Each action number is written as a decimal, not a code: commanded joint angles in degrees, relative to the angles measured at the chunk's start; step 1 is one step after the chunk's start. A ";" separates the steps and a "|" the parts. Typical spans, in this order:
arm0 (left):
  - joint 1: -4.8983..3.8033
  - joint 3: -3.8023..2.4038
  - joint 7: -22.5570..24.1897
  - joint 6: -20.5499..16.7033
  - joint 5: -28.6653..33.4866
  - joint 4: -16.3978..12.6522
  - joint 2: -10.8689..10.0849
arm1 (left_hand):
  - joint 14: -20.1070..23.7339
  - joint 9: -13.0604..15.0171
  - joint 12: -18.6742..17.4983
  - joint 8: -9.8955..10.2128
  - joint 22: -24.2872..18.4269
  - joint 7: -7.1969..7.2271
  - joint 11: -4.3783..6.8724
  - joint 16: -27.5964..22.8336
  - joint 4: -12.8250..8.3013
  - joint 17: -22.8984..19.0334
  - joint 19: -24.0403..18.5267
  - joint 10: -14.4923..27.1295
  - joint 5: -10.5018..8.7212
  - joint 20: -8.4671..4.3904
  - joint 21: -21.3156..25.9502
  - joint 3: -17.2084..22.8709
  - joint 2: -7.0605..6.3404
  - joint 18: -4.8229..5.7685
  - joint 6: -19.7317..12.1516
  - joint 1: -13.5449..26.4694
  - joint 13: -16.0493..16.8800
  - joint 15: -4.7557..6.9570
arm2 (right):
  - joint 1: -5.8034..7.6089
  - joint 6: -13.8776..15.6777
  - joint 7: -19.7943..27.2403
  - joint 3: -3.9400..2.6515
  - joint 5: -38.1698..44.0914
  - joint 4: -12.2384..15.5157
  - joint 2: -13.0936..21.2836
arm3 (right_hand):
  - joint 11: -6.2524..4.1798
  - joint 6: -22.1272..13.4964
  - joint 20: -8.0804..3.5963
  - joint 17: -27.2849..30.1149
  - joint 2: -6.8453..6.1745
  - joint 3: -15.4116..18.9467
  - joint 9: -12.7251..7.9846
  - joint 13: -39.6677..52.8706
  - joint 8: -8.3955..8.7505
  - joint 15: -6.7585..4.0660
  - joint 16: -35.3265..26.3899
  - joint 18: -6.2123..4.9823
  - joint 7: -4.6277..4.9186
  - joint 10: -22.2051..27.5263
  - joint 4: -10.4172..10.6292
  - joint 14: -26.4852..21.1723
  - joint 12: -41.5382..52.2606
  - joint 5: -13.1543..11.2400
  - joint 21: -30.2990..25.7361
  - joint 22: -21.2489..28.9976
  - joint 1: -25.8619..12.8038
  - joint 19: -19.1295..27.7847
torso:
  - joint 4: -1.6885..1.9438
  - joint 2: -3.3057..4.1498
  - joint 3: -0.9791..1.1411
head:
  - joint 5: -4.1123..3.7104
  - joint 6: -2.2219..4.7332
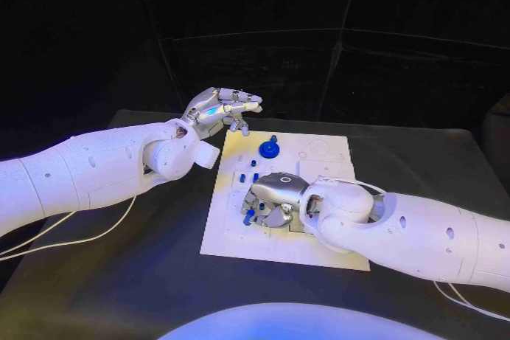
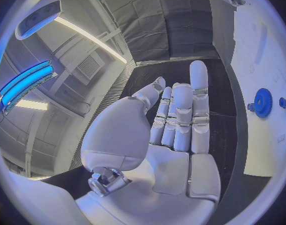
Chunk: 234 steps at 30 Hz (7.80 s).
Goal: Assemble the parts on the task board
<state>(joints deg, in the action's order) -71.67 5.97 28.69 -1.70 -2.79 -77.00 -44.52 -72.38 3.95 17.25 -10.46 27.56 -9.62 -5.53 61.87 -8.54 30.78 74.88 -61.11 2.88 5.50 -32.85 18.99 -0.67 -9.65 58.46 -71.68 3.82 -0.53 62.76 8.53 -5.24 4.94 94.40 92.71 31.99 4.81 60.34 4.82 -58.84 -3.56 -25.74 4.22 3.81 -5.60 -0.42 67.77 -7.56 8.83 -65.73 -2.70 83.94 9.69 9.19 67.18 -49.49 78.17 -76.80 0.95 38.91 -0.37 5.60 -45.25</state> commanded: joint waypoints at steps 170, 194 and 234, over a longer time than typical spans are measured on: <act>-0.07 0.50 -0.51 1.65 -1.43 -0.38 -1.79 | 0.46 0.07 0.23 0.20 -0.33 -0.21 -0.16 -0.35 0.06 -0.47 0.04 0.52 0.21 0.54 0.62 -0.82 0.35 -0.75 -0.03 -0.16 0.04 -0.06 | 1.81 13.01 -20.49 2.51 -19.92 14.30 31.42 | -3.49 -5.08 -1.75 -21.73 -0.78 27.21 5.76 70.67 -12.24 -2.50 17.55 3.68 -2.81 -15.75 13.97 4.38 68.44 11.31 12.89 -20.24 -11.95 -6.16 | -1.50 -1.02 -1.04 | -7.87 2.44; -0.04 0.72 -0.55 2.23 -1.44 0.13 -1.47 | 0.49 0.07 0.25 0.19 -0.36 -0.21 -0.16 -0.36 0.12 -0.52 0.04 0.52 0.21 0.55 0.66 -0.92 0.34 -0.75 -0.02 -0.07 0.04 -0.07 | -0.61 9.71 -22.81 3.04 -15.72 13.12 27.23 | -3.25 -7.06 -1.55 -22.52 -0.86 30.78 6.87 70.83 -13.77 -2.27 18.01 3.69 -2.57 -15.30 16.09 4.44 68.03 8.76 13.04 -20.46 -11.34 -6.05 | -1.40 -1.07 -1.04 | -7.68 2.18; -0.04 0.83 -0.56 2.27 -1.44 0.03 -1.83 | 0.52 0.07 0.30 0.22 -0.44 -0.23 -0.19 -0.31 0.33 -0.51 0.05 0.57 0.22 0.58 0.77 -1.17 0.42 -0.74 -0.06 0.17 0.04 -0.10 | -2.63 16.78 -20.04 3.00 -17.47 13.61 25.52 | -3.87 -7.24 -1.89 -23.33 3.30 32.38 9.71 72.59 -18.38 -2.73 18.44 3.84 -3.23 -16.10 15.23 4.53 68.59 19.86 13.64 -21.56 -5.83 -6.24 | -1.50 -1.09 -1.10 | -6.58 1.87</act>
<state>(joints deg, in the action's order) -71.66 6.80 27.60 -0.23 -3.98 -76.87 -46.30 -72.18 3.95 17.25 -10.46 27.19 -9.62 -5.74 61.88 -8.22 30.33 75.09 -60.91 2.87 5.71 -32.44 18.04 -0.67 -9.65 58.45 -71.68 3.82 -0.73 60.03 21.36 -27.52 7.98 79.38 105.81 57.36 0.90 52.86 3.07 -74.92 -0.64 6.35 13.69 74.94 -23.76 -2.97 85.98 -4.87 5.68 -81.71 12.60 83.83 78.05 28.68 80.55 -70.98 72.64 -82.64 -0.60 37.80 -1.47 -1.13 -43.40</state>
